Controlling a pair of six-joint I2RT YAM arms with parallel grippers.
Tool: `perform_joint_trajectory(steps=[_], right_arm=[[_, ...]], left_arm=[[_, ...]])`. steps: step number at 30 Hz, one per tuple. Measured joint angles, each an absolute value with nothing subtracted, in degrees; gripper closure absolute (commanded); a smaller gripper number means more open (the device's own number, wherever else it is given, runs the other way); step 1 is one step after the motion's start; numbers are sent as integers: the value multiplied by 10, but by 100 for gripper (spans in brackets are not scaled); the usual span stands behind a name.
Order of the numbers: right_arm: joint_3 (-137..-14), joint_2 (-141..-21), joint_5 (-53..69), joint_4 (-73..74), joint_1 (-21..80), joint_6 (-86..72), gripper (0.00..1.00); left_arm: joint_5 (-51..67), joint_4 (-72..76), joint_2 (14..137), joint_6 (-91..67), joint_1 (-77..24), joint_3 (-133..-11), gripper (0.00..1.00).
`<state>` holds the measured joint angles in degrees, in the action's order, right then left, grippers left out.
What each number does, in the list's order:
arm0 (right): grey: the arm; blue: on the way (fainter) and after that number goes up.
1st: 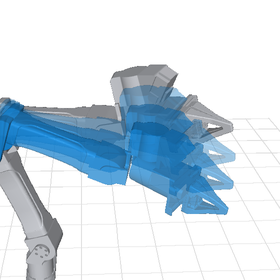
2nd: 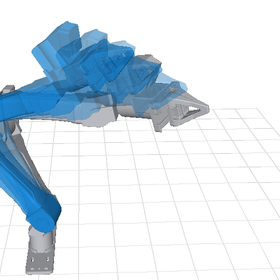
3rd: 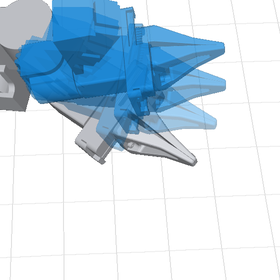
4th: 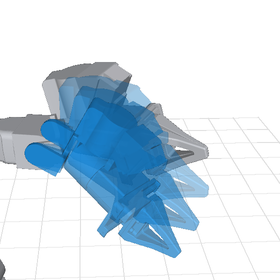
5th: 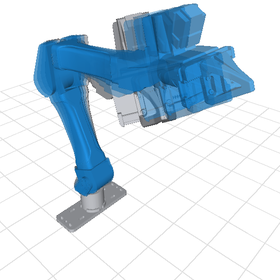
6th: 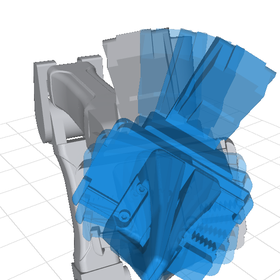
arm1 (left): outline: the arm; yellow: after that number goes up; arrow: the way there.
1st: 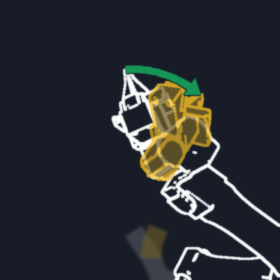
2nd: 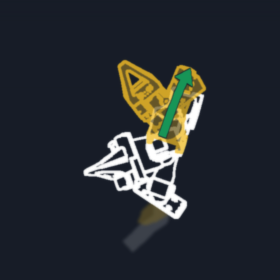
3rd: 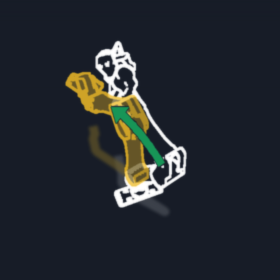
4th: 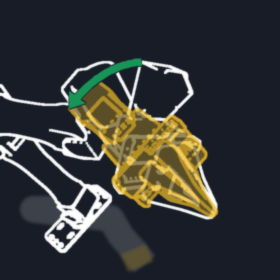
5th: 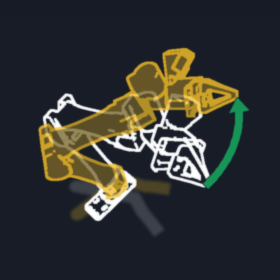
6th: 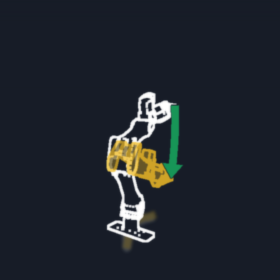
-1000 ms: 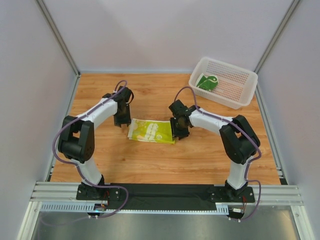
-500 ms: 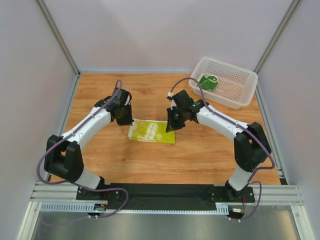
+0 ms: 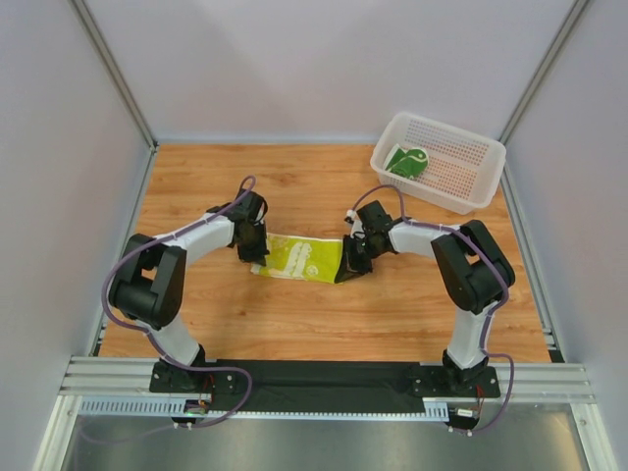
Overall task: Roll the towels
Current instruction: Fold the towel
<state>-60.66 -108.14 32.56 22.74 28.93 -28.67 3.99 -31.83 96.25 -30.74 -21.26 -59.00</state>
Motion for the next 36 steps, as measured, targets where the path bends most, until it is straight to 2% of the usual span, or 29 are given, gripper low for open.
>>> perform_joint_trajectory(steps=[10,16,23,31,36], right_arm=[[-574,-1072,345,187,281,-295,100],[-554,-1033,314,222,281,-290,100],[-605,-992,351,239,280,-287,100],[-749,-1110,387,204,275,-298,100],[-750,-1191,378,186,244,-308,100]], left_arm=[[16,-295,976,-306,-213,-578,100],[-5,-289,973,-290,-213,-576,100],[-40,-294,972,-260,-212,-578,100],[-44,-295,971,-253,-211,-578,100],[-49,-302,970,-252,-211,-579,100]])
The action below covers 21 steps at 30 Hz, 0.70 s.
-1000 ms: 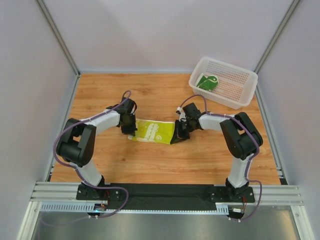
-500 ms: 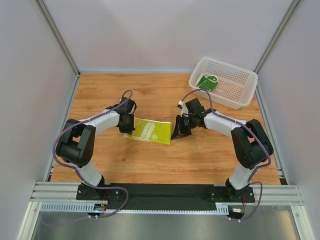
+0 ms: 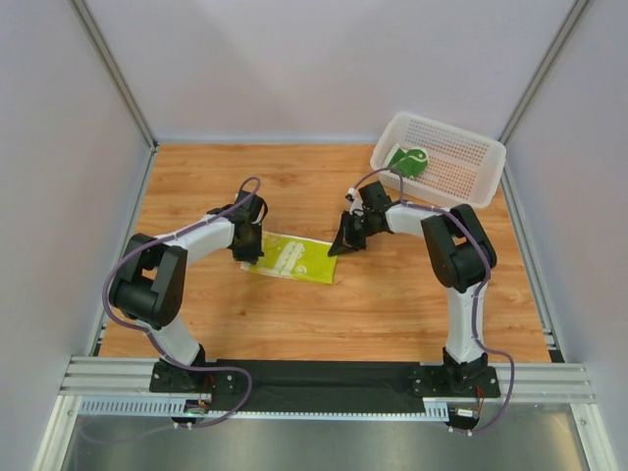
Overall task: Roll the towels
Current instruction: Fold the towel
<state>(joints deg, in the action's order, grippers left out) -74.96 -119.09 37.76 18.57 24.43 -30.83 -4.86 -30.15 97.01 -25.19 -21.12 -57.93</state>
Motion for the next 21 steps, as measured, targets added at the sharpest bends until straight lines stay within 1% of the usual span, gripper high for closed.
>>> perform_joint_trajectory(steps=[5,14,15,19,20,21], right_arm=[[-695,-1170,373,165,220,-322,100],[-549,-1072,347,103,241,-342,100],[-536,-1061,343,102,244,-343,100],[-502,-1010,304,129,255,-336,100],[-500,-997,292,143,256,-331,100],[-500,-983,277,158,256,-325,99]], left_arm=[[-50,-306,968,-251,-211,-580,100],[-61,-312,979,-230,-211,-609,99],[-62,-314,982,-229,-211,-614,95],[-78,-329,979,-227,-218,-623,85],[-85,-335,974,-227,-222,-625,81],[-97,-345,966,-228,-228,-627,73]])
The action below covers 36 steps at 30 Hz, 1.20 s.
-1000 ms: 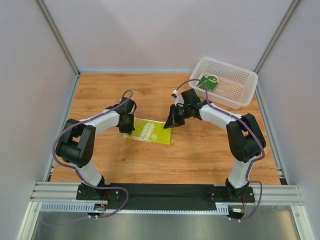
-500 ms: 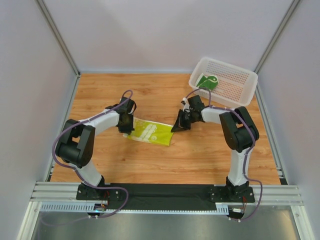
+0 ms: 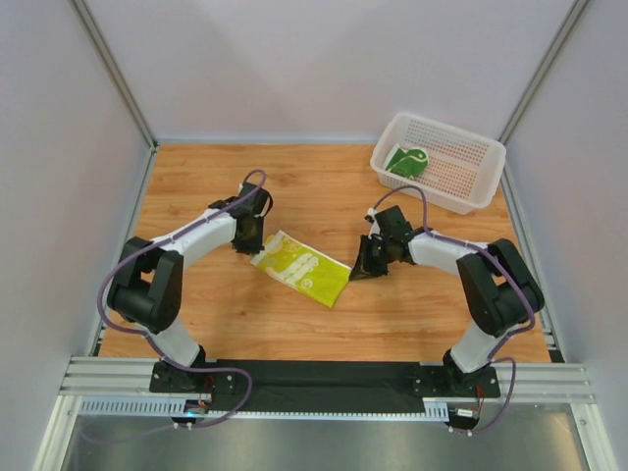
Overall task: Roll the towels
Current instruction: Fold the towel, then roll the towel
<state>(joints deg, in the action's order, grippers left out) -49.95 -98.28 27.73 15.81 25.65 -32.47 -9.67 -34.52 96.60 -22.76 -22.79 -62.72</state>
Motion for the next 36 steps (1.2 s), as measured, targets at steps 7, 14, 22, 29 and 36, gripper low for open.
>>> perform_joint_trajectory(steps=[7,14,22,29,36], right_arm=[[-525,-876,178,270,256,-282,60],[-536,-747,53,344,256,-277,60],[-505,-679,-23,397,256,-298,55],[-475,-635,-43,439,256,-305,52],[-472,-620,-45,449,256,-309,53]], left_arm=[[-204,-396,858,-236,-337,-658,63],[-243,-367,799,-248,-517,-628,47],[-236,-314,916,-251,-648,-635,41],[-202,-293,1009,-247,-670,-669,38],[-195,-278,1020,-252,-676,-667,45]])
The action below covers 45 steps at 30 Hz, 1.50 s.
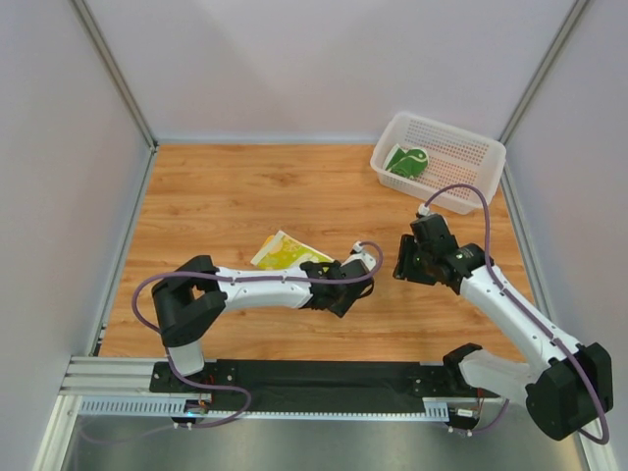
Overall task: Roll the towels
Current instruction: Roll the towel
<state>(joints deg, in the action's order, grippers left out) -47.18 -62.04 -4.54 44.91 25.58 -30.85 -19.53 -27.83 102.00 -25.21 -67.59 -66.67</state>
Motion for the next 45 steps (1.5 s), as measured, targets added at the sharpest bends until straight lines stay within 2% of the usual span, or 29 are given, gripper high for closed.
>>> perform_joint_trajectory(steps=[6,10,17,22,30,36,45], right_arm=[[-472,-620,-44,456,256,-310,55],[-472,-623,-27,455,256,-312,55],[-472,-646,56,430,256,-319,50],[-469,-694,147,364,256,-342,47],[-466,-834,255,254,256,-390,43],[-469,-919,293,200,257,-414,42],[-489,-986,316,153,264,-436,43]], left_arm=[[-196,-264,1030,-259,-677,-643,56],[-204,-254,1036,-263,-678,-631,60],[-223,-214,1028,-259,-678,-607,85],[-219,-204,1006,-256,-678,-582,86],[-201,-210,950,-257,-678,-552,86],[-193,-209,919,-261,-679,-543,86],[-185,-207,908,-270,-679,-526,87]])
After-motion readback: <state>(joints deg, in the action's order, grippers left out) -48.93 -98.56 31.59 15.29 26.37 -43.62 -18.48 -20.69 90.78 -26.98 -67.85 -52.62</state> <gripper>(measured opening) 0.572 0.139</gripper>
